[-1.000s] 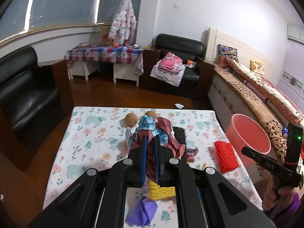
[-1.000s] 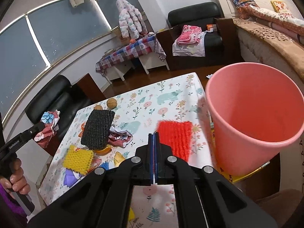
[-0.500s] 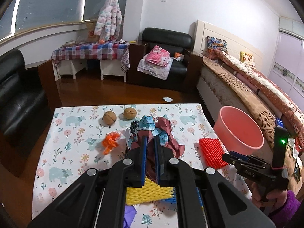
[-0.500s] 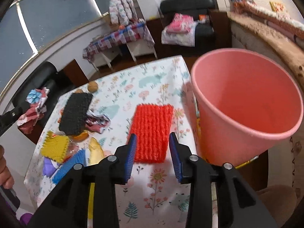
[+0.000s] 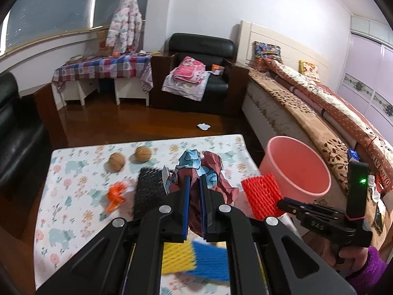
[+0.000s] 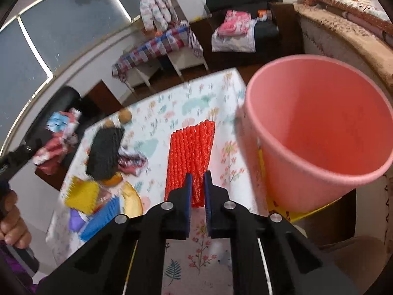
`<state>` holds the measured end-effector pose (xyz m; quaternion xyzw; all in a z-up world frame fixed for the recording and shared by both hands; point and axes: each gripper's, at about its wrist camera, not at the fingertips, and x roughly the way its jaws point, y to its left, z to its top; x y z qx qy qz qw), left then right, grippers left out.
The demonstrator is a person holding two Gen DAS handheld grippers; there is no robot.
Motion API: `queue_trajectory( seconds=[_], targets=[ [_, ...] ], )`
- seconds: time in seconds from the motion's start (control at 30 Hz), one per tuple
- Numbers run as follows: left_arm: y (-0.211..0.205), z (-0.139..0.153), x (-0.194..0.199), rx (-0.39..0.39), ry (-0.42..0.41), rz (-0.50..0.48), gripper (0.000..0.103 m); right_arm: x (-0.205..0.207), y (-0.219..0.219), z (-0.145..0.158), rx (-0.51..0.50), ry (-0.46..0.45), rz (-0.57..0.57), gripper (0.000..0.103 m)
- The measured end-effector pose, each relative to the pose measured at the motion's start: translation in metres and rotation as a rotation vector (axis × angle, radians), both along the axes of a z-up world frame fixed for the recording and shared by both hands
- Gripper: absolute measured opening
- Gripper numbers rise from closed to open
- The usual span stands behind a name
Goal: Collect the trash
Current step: 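Carry both items to the pink bucket and open the right tool over it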
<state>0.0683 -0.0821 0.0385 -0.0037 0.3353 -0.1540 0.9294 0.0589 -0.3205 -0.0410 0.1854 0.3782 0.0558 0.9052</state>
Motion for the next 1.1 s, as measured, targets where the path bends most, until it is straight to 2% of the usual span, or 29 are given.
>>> queue_trajectory(
  seconds=[0.2, 0.43, 0.6, 0.8, 0.9, 0.97, 1.03, 1.1],
  targets=[
    [-0.047, 0.01, 0.013, -0.023, -0.009, -0.081, 0.007, -0.02, -0.042, 0.032, -0.071, -0.094, -0.137, 0.01],
    [-0.123, 0.005, 0.025, -0.023, -0.009, -0.209, 0.007, -0.03, -0.092, 0.031, -0.117, -0.089, -0.283, 0.01],
    [-0.173, -0.013, 0.035, 0.008, 0.009, -0.278, 0.007, -0.025, -0.112, 0.022, -0.099, -0.072, -0.321, 0.01],
    [-0.203, -0.037, 0.048, 0.022, 0.049, -0.292, 0.009, -0.02, -0.122, 0.015, -0.091, -0.071, -0.311, 0.01],
    [-0.208, -0.046, 0.053, 0.023, 0.071, -0.301, 0.016, -0.015, -0.127, 0.012, -0.075, -0.055, -0.305, 0.011],
    [-0.207, -0.049, 0.056, 0.003, 0.089, -0.304, 0.038, -0.013, -0.129, 0.011, -0.077, -0.044, -0.306, 0.015],
    [-0.205, -0.049, 0.057, -0.02, 0.085, -0.298, 0.04, -0.013, -0.13, 0.011, -0.076, -0.046, -0.309, 0.023],
    [-0.203, -0.048, 0.057, -0.033, 0.086, -0.3, 0.04, -0.014, -0.131, 0.012, -0.07, -0.054, -0.314, 0.027]
  ],
)
